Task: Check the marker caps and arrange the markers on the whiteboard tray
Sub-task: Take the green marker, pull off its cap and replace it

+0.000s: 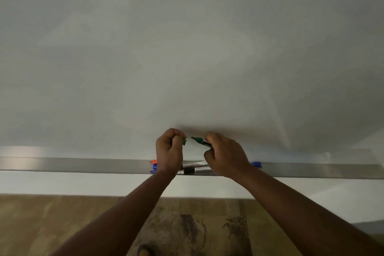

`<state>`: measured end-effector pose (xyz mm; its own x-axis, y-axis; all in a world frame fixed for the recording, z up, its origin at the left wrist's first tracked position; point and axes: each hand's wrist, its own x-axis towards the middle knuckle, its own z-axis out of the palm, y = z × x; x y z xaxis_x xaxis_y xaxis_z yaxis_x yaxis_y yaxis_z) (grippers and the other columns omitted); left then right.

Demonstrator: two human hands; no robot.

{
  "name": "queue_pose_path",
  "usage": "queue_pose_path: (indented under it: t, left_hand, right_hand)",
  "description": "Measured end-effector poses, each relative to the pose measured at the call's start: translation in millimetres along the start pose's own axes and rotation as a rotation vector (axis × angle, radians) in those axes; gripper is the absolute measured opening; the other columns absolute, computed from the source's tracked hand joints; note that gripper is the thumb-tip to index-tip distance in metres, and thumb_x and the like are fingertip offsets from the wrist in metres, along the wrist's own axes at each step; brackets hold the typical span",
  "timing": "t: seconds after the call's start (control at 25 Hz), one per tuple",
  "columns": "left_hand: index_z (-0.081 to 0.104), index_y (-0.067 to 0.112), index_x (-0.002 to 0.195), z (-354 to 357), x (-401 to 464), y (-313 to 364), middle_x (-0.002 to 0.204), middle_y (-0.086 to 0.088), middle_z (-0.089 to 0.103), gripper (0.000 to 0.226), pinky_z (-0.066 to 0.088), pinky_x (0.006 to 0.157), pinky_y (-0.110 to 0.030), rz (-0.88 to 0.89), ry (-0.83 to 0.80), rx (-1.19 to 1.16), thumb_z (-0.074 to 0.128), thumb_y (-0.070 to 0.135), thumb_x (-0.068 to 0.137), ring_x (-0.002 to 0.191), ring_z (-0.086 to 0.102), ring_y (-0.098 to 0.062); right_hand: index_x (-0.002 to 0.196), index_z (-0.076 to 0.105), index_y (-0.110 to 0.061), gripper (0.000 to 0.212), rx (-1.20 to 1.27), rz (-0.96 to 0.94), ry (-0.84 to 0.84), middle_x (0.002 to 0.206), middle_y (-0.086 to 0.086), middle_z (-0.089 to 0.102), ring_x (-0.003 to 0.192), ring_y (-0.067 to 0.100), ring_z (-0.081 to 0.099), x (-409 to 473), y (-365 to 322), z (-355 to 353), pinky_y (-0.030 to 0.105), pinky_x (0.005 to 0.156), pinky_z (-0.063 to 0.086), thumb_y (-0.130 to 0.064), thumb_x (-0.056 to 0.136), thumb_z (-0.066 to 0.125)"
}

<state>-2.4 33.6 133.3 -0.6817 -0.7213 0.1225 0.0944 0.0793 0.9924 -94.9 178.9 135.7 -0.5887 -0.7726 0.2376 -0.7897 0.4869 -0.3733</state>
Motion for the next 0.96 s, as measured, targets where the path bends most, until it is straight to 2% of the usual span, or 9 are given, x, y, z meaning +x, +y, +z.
queue_pose_path:
  t: [0.12, 0.28, 0.44, 0.6, 0.68, 0.76, 0.88, 0.96]
  left_hand:
    - [0.064, 0.002, 0.074, -2.5, 1.6, 7.5, 0.068, -0.004, 0.057, 0.024, 0.043, 0.061, -0.027, 0.034, 0.018, -0.035, 0.041, 0.002, 0.080, 0.067, 0.051, -0.014]
    - [0.065, 0.005, 0.075, -5.9, 0.8, 10.3, 0.068, 0.000, 0.057, 0.025, 0.041, 0.062, -0.029, 0.025, 0.022, -0.033, 0.040, 0.003, 0.080, 0.066, 0.049, -0.012]
    - [0.064, 0.005, 0.077, -9.7, -0.6, 10.1, 0.072, -0.011, 0.058, 0.024, 0.043, 0.065, -0.034, 0.043, 0.019, 0.009, 0.041, 0.004, 0.079, 0.070, 0.051, -0.017]
    - [0.065, 0.005, 0.079, -11.3, -2.1, 12.1, 0.070, -0.005, 0.058, 0.023, 0.042, 0.061, -0.028, 0.051, -0.004, 0.024, 0.042, 0.004, 0.081, 0.065, 0.050, -0.013]
    - [0.067, 0.009, 0.082, -11.4, -3.5, 11.4, 0.066, -0.002, 0.058, 0.023, 0.041, 0.056, -0.027, 0.035, -0.058, 0.102, 0.045, 0.006, 0.084, 0.059, 0.048, -0.012]
    - [0.072, 0.014, 0.085, -13.3, -0.3, 11.8, 0.070, -0.007, 0.066, 0.023, 0.047, 0.058, -0.033, -0.058, -0.148, 0.180, 0.050, 0.008, 0.090, 0.061, 0.055, -0.014]
    - [0.076, 0.013, 0.088, -17.9, 13.1, 20.3, 0.082, -0.010, 0.074, 0.014, 0.057, 0.075, -0.044, -0.250, -0.403, 0.225, 0.063, 0.010, 0.092, 0.071, 0.066, -0.017]
    - [0.076, 0.008, 0.089, -21.9, 24.7, 28.9, 0.085, -0.014, 0.076, 0.005, 0.058, 0.074, -0.040, -0.329, -0.556, 0.304, 0.071, 0.011, 0.087, 0.074, 0.066, -0.020]
  right_hand:
    - [0.102, 0.049, -0.019, 0.022, -0.014, -0.005, 0.004, 0.081, -0.001, 0.059, 0.062, 0.024, 0.049, 4.9, -11.8, -6.9, 0.034, 0.052, 0.043, -0.017, 0.080, 0.051]
    - [0.102, 0.050, -0.019, 0.024, -0.014, -0.018, -0.023, 0.084, 0.000, 0.062, 0.066, 0.029, 0.053, 7.7, -23.9, -10.6, 0.036, 0.055, 0.047, -0.017, 0.079, 0.049]
    - [0.098, 0.048, -0.018, 0.022, -0.023, -0.014, -0.031, 0.082, 0.001, 0.061, 0.064, 0.029, 0.048, 10.0, -28.7, -13.6, 0.034, 0.054, 0.045, -0.017, 0.075, 0.046]
    - [0.097, 0.048, -0.018, 0.019, -0.040, -0.009, -0.047, 0.083, 0.001, 0.061, 0.065, 0.027, 0.046, 12.8, -36.0, -14.1, 0.033, 0.053, 0.042, -0.017, 0.078, 0.048]
    - [0.097, 0.050, -0.017, 0.016, -0.030, 0.003, -0.078, 0.087, 0.000, 0.062, 0.071, 0.027, 0.052, 13.6, -38.8, -13.4, 0.033, 0.055, 0.039, -0.017, 0.082, 0.048]
    - [0.095, 0.050, -0.018, 0.012, -0.041, 0.034, -0.110, 0.090, -0.001, 0.062, 0.078, 0.027, 0.057, 13.5, -39.3, -12.2, 0.034, 0.058, 0.039, -0.022, 0.085, 0.047]
    - [0.089, 0.053, -0.024, 0.031, -0.111, 0.109, -0.119, 0.082, -0.006, 0.064, 0.073, 0.021, 0.059, 12.2, -35.5, -11.2, 0.033, 0.059, 0.045, -0.053, 0.083, 0.045]
    - [0.079, 0.054, -0.027, 0.046, -0.152, 0.147, -0.137, 0.070, -0.008, 0.061, 0.065, 0.017, 0.057, 12.9, -35.9, -10.9, 0.030, 0.056, 0.043, -0.072, 0.076, 0.043]
